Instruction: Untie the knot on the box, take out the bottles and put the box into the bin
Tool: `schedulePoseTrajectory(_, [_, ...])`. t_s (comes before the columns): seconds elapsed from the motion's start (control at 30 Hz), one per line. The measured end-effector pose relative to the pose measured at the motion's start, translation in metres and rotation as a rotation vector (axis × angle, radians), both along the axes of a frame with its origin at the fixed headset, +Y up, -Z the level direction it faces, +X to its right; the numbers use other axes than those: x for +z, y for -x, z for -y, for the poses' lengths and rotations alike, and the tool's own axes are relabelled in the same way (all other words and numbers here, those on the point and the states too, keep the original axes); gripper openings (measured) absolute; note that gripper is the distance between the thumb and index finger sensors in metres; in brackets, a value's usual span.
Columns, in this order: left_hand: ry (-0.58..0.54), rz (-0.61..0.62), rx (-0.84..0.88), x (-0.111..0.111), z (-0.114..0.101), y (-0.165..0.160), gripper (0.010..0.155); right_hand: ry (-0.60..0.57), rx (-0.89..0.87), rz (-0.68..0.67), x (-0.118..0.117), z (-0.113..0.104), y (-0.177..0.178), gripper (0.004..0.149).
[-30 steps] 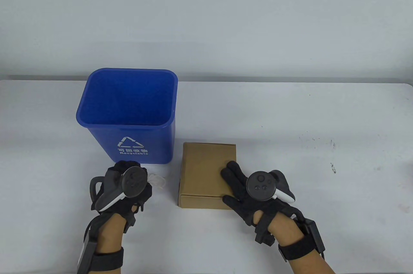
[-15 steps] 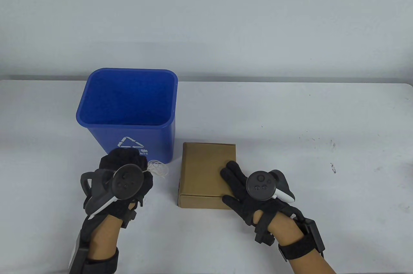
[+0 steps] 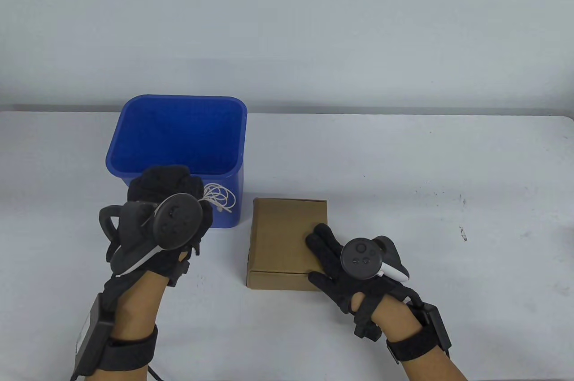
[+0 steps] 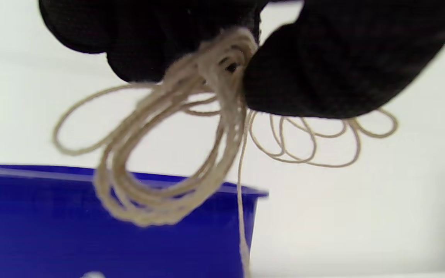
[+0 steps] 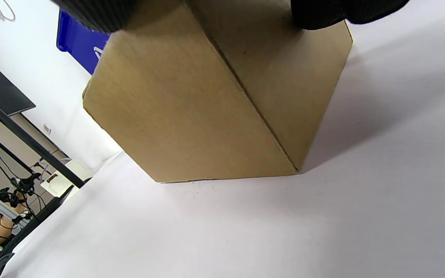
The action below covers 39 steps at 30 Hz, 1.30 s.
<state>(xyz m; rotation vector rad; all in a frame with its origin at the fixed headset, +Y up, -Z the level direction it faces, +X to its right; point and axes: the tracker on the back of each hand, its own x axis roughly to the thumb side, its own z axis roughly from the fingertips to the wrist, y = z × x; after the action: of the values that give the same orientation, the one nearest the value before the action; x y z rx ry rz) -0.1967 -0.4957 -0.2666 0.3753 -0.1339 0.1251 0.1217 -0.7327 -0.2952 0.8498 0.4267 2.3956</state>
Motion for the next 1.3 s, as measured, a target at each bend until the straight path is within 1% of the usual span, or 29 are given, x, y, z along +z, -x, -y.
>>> schedulePoseTrajectory(0.1, [-0.003, -0.004, 0.025, -0.007, -0.015, 0.002, 0.041, -0.005, 0.003, 0.0, 0.0, 0.0, 0.0, 0.077])
schedulePoseTrajectory(0.2, [-0.014, -0.047, -0.006, -0.014, -0.026, 0.001, 0.041, -0.005, 0.002, 0.002, 0.0, 0.0, 0.0, 0.077])
schedulePoseTrajectory(0.27, [-0.023, -0.057, 0.004, -0.02, -0.031, 0.001, 0.041, -0.007, 0.004, 0.003, 0.0, 0.0, 0.0, 0.077])
schedulePoseTrajectory(0.3, [-0.005, -0.054, 0.025, -0.024, -0.033, 0.002, 0.041, -0.01, 0.008, 0.004, 0.0, 0.0, 0.0, 0.077])
schedulePoseTrajectory(0.37, [0.0, -0.053, 0.059, -0.032, -0.034, 0.002, 0.041, -0.013, 0.011, 0.004, 0.0, -0.001, 0.0, 0.077])
schedulePoseTrajectory(0.57, [-0.023, -0.113, 0.03, -0.055, -0.036, 0.001, 0.042, -0.002, 0.01, 0.001, -0.001, -0.001, 0.0, 0.077])
schedulePoseTrajectory(0.77, [-0.006, -0.17, 0.058, -0.077, -0.038, 0.0, 0.042, 0.006, 0.008, -0.004, -0.001, -0.001, -0.001, 0.077])
schedulePoseTrajectory(0.83, [0.007, -0.191, 0.079, -0.082, -0.039, 0.002, 0.04, 0.005, 0.008, -0.004, -0.001, -0.001, -0.001, 0.077])
schedulePoseTrajectory(0.87, [0.008, -0.202, 0.086, -0.085, -0.039, 0.003, 0.042, 0.004, 0.009, -0.004, -0.001, -0.001, -0.001, 0.077])
schedulePoseTrajectory(0.93, [-0.007, -0.213, 0.086, -0.088, -0.039, 0.005, 0.04, 0.005, 0.009, -0.005, -0.002, -0.002, -0.001, 0.077])
schedulePoseTrajectory(1.07, [0.017, -0.232, 0.097, -0.093, -0.033, 0.01, 0.04, 0.006, 0.008, -0.005, -0.002, -0.002, -0.001, 0.077])
schedulePoseTrajectory(1.1, [0.037, -0.239, 0.096, -0.095, -0.031, 0.011, 0.042, 0.006, 0.009, -0.005, -0.002, -0.002, -0.001, 0.077])
schedulePoseTrajectory(1.13, [0.065, -0.243, 0.099, -0.096, -0.028, 0.011, 0.052, 0.005, 0.01, -0.005, -0.002, -0.002, -0.001, 0.077])
schedulePoseTrajectory(1.17, [0.101, -0.239, 0.085, -0.097, -0.025, 0.011, 0.076, 0.006, 0.01, -0.005, -0.002, -0.002, -0.001, 0.077])
schedulePoseTrajectory(1.2, [0.143, -0.241, 0.066, -0.098, -0.023, 0.011, 0.089, 0.007, 0.01, -0.005, -0.002, -0.002, -0.001, 0.077])
schedulePoseTrajectory(1.23, [0.157, -0.242, 0.062, -0.098, -0.023, 0.011, 0.097, 0.007, 0.009, -0.005, -0.002, -0.002, -0.001, 0.077])
schedulePoseTrajectory(1.3, [0.152, -0.239, 0.068, -0.097, -0.023, 0.013, 0.102, 0.007, 0.01, -0.005, -0.002, -0.002, -0.001, 0.077])
